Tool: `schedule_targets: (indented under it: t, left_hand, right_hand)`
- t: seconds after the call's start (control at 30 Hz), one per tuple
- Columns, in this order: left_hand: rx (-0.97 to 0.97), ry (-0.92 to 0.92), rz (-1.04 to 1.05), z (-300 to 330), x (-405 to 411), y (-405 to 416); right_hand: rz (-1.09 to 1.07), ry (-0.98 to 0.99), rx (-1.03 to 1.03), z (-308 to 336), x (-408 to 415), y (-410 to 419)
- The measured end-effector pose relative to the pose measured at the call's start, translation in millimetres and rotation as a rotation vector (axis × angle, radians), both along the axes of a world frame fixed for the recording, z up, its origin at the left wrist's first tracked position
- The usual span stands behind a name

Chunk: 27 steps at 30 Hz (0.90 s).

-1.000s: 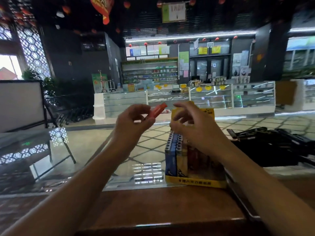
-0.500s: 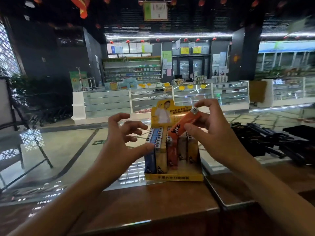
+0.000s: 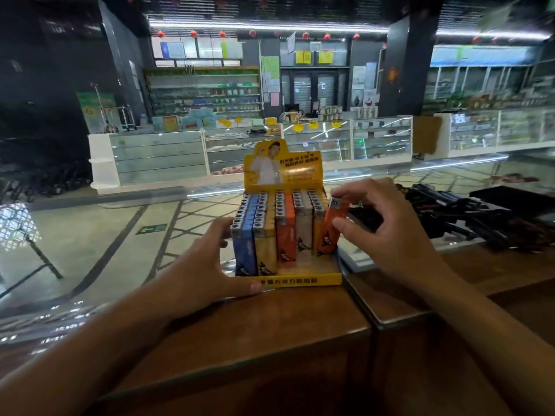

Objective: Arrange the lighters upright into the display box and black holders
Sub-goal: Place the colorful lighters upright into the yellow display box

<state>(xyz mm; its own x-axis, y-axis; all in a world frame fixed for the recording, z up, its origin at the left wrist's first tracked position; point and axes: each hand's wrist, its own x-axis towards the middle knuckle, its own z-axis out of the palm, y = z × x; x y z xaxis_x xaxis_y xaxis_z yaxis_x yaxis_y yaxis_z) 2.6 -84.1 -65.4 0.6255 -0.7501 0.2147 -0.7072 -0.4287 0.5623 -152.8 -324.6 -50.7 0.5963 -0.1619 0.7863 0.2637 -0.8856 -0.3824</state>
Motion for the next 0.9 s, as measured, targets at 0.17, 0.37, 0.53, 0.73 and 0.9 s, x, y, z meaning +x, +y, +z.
schedule_targets:
  t: [0.17, 0.37, 0.53, 0.73, 0.9]
  left_hand:
    - [-0.021, 0.028, -0.003, 0, -1, 1]
    - [-0.056, 0.051, -0.004, -2, -1, 1]
    - [-0.031, 0.026, 0.003, -2, 0, 3]
    - [-0.002, -0.043, 0.048, -3, -2, 3]
    - [0.059, -0.072, 0.043, -2, -4, 2]
  right_hand:
    - [0.045, 0.002, -0.011, 4, 4, 12]
    - [0.094, 0.042, -0.052, 5, 15, 30]
    - [0.052, 0.040, -0.225, 3, 23, 38]
    - [-0.072, 0.120, -0.287, -2, 26, 34]
    - [-0.104, 0.175, -0.248, -7, 18, 37]
